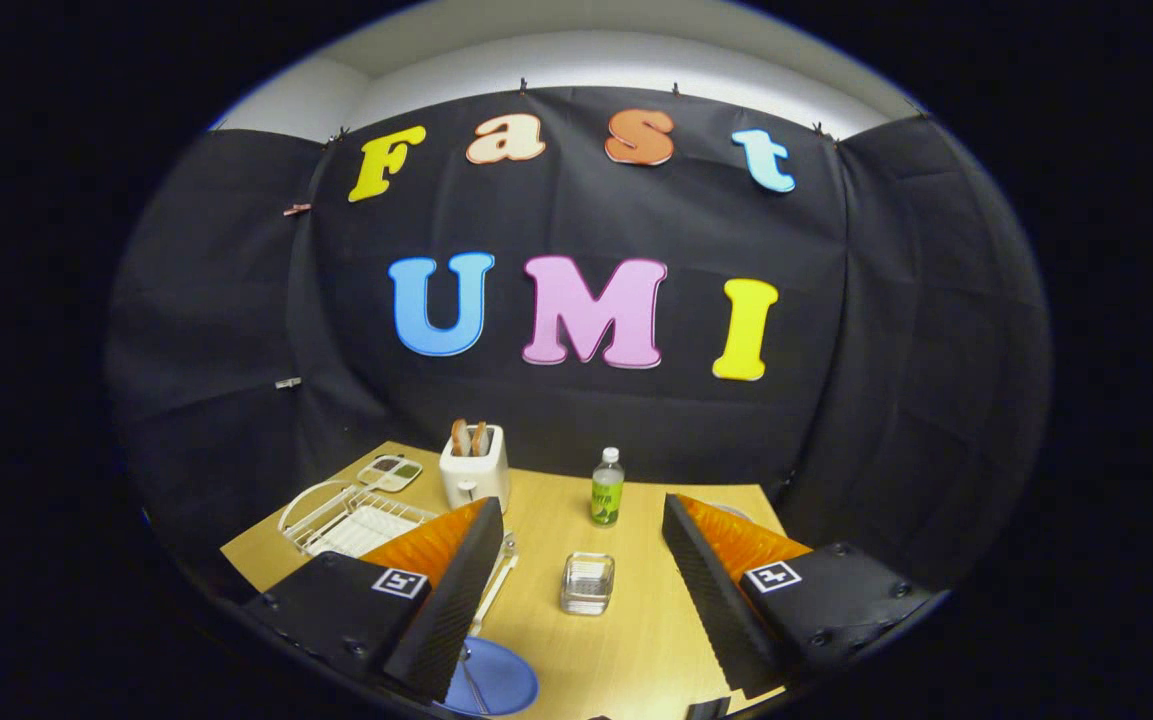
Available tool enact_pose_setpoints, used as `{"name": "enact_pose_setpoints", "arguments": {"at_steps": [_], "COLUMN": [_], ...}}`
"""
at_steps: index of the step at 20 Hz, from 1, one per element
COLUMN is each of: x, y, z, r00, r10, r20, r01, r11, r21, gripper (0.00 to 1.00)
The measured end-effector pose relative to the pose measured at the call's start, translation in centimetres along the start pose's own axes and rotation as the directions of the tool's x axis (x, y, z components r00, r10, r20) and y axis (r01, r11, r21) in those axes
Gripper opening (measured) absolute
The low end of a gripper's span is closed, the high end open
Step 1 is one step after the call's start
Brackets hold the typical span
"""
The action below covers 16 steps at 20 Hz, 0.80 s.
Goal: Take the plate from the dish rack, then take the spoon from the basket and place it into the plate.
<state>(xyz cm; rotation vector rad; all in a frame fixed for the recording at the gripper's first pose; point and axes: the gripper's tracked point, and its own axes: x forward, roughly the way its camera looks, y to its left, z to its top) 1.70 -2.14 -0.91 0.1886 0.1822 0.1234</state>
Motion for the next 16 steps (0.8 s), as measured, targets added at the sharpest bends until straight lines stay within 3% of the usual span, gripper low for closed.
{"name": "enact_pose_setpoints", "arguments": {"at_steps": [4,8,16], "x": [-0.6,-0.5,0.0], "y": [-1.0,-0.8,-0.5], "z": [2.2,1.3,0.8], "r00": [0.995,0.994,0.996], "r10": [-0.064,-0.087,-0.07], "r20": [0.08,0.067,0.047], "r01": [0.068,0.089,0.071], "r11": [0.997,0.996,0.997], "r21": [-0.038,-0.028,-0.004], "gripper": [0.97,0.98,0.98]}}
